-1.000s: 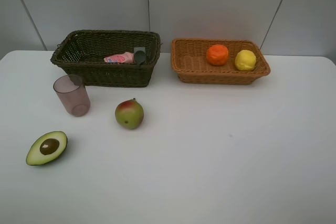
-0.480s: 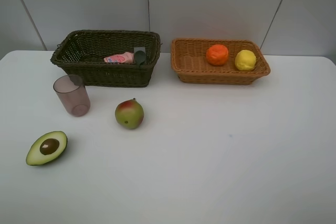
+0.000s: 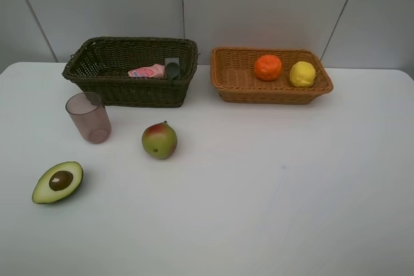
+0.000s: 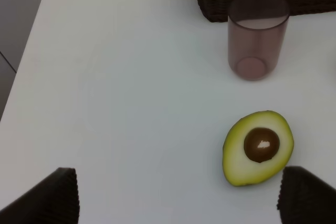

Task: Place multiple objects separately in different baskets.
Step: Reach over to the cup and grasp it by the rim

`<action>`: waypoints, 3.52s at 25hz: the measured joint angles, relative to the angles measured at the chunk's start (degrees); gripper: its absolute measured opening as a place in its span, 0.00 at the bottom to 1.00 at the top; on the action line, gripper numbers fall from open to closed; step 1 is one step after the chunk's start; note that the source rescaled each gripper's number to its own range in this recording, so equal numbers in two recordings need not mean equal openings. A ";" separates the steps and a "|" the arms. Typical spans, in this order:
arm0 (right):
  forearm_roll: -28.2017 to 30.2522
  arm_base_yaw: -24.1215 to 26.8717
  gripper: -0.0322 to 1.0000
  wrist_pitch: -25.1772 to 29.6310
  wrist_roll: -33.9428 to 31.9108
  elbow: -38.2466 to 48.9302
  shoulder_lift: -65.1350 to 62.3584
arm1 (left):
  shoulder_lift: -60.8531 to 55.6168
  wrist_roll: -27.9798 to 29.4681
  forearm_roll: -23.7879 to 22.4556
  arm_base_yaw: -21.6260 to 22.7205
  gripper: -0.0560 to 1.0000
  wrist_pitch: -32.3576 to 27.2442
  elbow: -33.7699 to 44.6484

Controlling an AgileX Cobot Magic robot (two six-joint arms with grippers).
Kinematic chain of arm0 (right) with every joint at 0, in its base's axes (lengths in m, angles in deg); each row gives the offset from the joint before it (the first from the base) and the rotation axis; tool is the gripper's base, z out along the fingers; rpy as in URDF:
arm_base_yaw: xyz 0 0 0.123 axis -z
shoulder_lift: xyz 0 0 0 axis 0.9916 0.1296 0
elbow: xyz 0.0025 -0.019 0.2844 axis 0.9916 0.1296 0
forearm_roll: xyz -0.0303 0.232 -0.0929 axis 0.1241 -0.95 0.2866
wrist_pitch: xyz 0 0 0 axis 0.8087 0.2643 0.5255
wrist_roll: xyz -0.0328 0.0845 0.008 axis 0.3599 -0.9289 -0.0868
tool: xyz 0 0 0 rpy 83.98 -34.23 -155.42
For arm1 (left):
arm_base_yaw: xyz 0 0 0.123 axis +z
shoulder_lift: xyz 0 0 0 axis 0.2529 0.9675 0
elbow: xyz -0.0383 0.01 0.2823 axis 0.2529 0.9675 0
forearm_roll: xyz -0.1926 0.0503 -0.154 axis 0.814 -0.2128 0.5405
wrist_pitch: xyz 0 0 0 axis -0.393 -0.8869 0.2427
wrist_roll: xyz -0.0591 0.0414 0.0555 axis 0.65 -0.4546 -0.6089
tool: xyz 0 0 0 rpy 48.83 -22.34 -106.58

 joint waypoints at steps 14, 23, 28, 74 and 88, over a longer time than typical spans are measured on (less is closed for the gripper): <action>0.12 0.00 1.00 0.00 0.00 0.00 0.00 | 0.00 0.00 1.69 0.00 1.00 0.00 0.00; 0.16 0.00 1.00 0.00 0.00 0.00 0.00 | 11.74 0.00 2.40 0.00 1.00 -0.12 -8.09; 0.16 0.00 1.00 0.00 0.00 0.00 0.00 | 22.99 -0.13 2.40 0.00 1.00 -0.12 -15.04; 0.15 0.00 1.00 0.00 0.00 0.00 0.00 | 99.88 -0.13 1.58 0.00 1.00 25.43 -34.91; 0.15 0.00 1.00 0.00 0.00 0.00 0.00 | 107.42 -0.13 3.87 0.00 1.00 33.71 -34.96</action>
